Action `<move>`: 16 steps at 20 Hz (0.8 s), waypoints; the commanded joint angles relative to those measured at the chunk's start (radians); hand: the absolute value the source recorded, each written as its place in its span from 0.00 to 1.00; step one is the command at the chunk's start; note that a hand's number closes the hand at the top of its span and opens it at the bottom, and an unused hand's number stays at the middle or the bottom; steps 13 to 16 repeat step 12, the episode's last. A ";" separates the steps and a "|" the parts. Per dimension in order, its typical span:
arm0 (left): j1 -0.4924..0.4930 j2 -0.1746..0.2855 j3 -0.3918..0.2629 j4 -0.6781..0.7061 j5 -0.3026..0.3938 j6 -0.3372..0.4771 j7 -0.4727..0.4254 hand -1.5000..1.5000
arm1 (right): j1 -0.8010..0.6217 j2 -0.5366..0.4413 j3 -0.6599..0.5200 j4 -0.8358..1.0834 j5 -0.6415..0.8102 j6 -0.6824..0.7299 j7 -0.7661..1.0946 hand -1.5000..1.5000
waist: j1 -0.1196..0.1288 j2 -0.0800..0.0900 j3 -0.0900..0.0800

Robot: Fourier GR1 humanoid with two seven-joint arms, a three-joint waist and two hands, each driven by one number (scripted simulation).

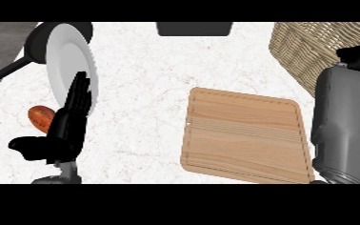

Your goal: Pick the cupcake from the cutting board and place it in the basket

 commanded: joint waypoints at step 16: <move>-0.049 -0.012 -0.001 0.011 -0.022 0.030 0.034 0.50 | 0.290 0.093 0.396 -0.587 -0.189 0.133 0.170 0.00 | -0.003 -0.007 0.002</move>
